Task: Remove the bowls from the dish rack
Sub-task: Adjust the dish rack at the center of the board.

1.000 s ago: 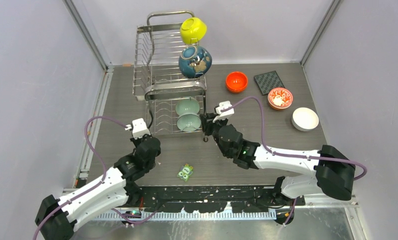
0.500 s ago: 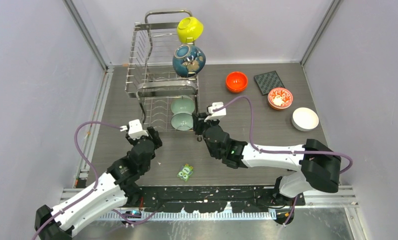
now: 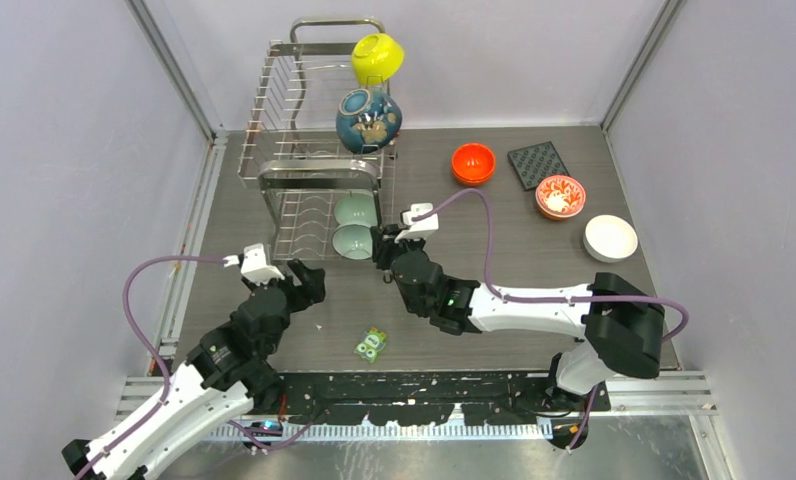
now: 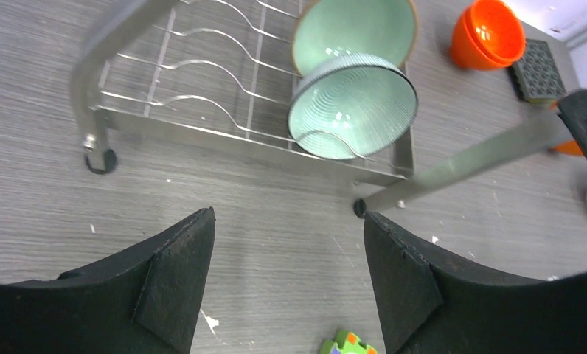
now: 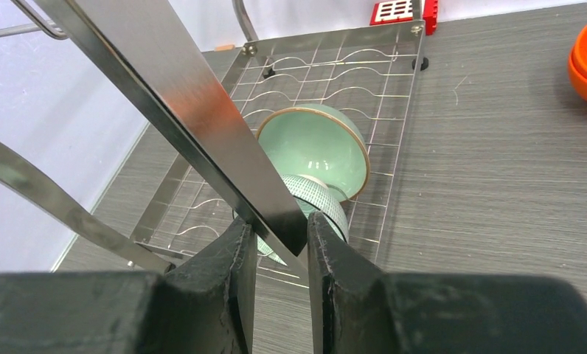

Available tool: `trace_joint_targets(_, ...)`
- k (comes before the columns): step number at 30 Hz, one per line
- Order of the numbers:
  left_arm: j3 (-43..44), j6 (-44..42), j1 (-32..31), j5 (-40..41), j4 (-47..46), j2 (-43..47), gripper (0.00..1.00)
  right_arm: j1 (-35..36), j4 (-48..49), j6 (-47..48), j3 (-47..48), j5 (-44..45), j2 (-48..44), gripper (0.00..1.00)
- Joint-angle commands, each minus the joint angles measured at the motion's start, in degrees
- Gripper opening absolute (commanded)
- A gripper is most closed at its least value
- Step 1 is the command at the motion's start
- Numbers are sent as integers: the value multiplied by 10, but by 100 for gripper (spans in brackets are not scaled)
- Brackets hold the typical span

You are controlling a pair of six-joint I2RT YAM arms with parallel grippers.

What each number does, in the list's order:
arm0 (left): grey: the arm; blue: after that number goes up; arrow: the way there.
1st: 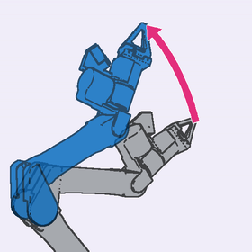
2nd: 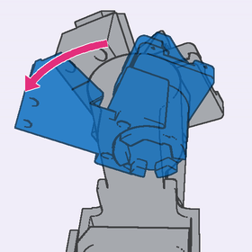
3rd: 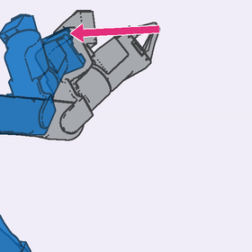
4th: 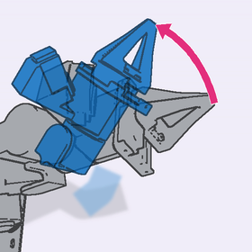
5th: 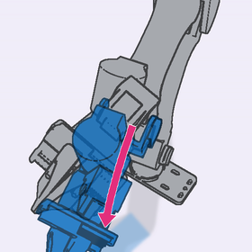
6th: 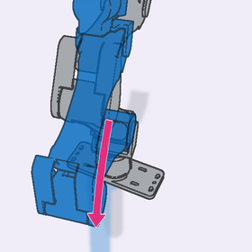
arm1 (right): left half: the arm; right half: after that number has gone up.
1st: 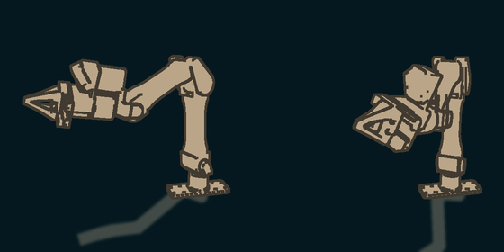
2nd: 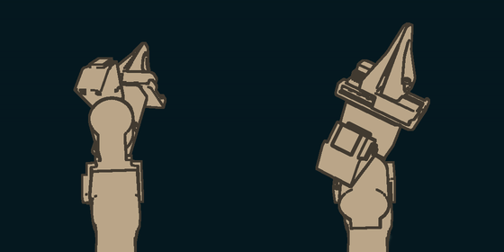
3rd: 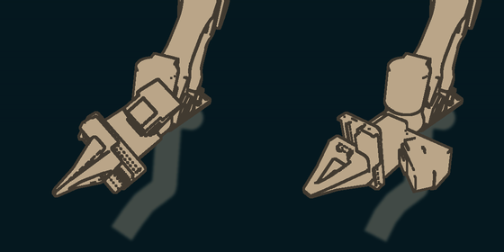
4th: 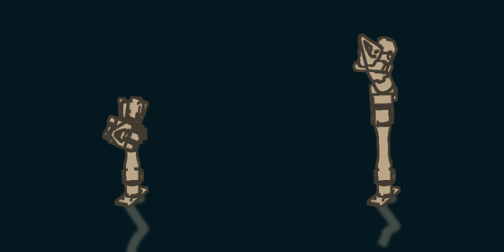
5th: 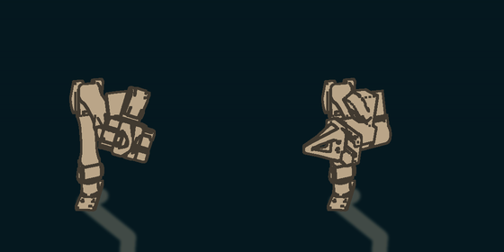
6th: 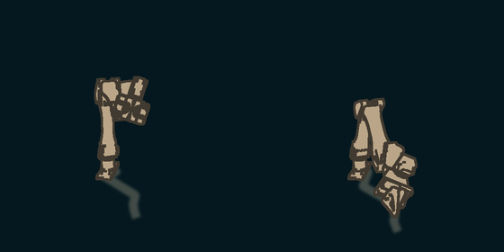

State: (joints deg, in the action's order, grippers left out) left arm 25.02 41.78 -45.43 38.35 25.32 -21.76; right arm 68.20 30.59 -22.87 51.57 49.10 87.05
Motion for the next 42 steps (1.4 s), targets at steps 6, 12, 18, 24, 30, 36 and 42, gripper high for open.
trace_joint_targets(6,19,6,-2,-117,4,44,93,23,-33,-111,23,-146,37,21)
trace_joint_targets(12,10,-29,-2,-154,-58,45,99,23,-93,-100,7,-143,-15,57)
trace_joint_targets(18,39,-91,-3,-176,-87,-1,100,23,-200,-63,-9,-135,-114,77)
trace_joint_targets(24,58,-165,-3,-204,-143,-24,100,23,-371,-25,-62,-116,-271,82)
trace_joint_targets(30,63,-219,-21,-240,-248,-82,100,20,-433,-27,-150,-41,-446,84)
trace_joint_targets(36,54,-309,-83,-240,-364,-116,100,18,-435,-33,-189,-10,-519,84)
trace_joint_targets(42,36,-363,-110,-178,-465,-175,97,17,-421,-24,-190,-2,-497,84)
